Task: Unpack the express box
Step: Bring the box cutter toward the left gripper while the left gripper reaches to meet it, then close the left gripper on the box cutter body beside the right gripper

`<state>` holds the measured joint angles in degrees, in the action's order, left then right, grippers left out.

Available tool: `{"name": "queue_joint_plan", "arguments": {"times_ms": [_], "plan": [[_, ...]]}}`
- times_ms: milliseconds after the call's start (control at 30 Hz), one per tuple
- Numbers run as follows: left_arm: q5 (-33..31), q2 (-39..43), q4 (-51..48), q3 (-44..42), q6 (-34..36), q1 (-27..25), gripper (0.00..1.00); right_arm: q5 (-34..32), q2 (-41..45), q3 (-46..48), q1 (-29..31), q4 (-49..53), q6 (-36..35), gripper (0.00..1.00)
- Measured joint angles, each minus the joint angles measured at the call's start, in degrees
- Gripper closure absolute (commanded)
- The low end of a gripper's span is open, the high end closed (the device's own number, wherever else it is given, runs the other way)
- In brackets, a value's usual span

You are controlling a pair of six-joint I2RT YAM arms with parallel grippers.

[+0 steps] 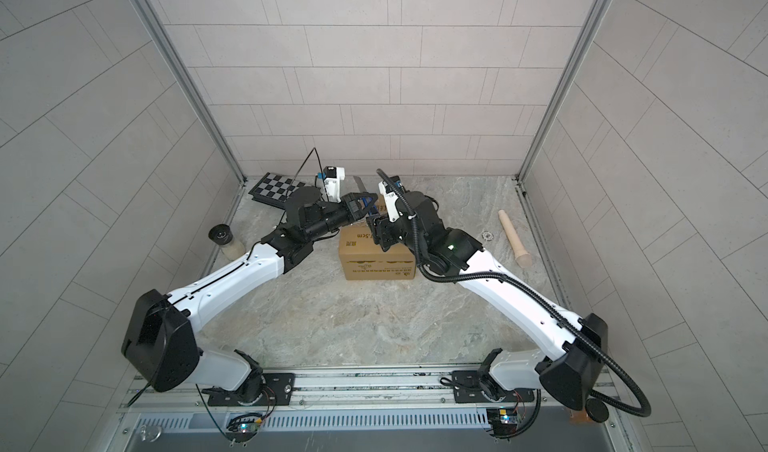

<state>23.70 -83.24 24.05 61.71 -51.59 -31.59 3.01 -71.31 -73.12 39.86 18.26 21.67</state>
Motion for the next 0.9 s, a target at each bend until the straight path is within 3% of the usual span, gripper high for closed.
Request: {"name": "queue_joint_plan", "arguments": {"times_ms": [200,400,567,900], "plan": [[4.0,-0.17,19.26,-6.01,-6.6,4.15,1.0,11.39,10.69,10.4,-7.93,-15.91,9.68,0.29],[6.36,-2.38,35.6,-6.19,-14.16,5.7,1.0,20.15,8.09,17.79,-8.61,-32.41,19.23,0.33],[7.21,-2.67,40.11,-6.19,-16.63,5.64,1.0,23.39,4.04,18.67,-8.24,-39.91,23.34,0.39],[7.41,-2.67,44.35,-6.19,-19.47,5.64,1.0,25.24,1.27,16.55,-5.73,-46.47,24.41,0.53]]}}
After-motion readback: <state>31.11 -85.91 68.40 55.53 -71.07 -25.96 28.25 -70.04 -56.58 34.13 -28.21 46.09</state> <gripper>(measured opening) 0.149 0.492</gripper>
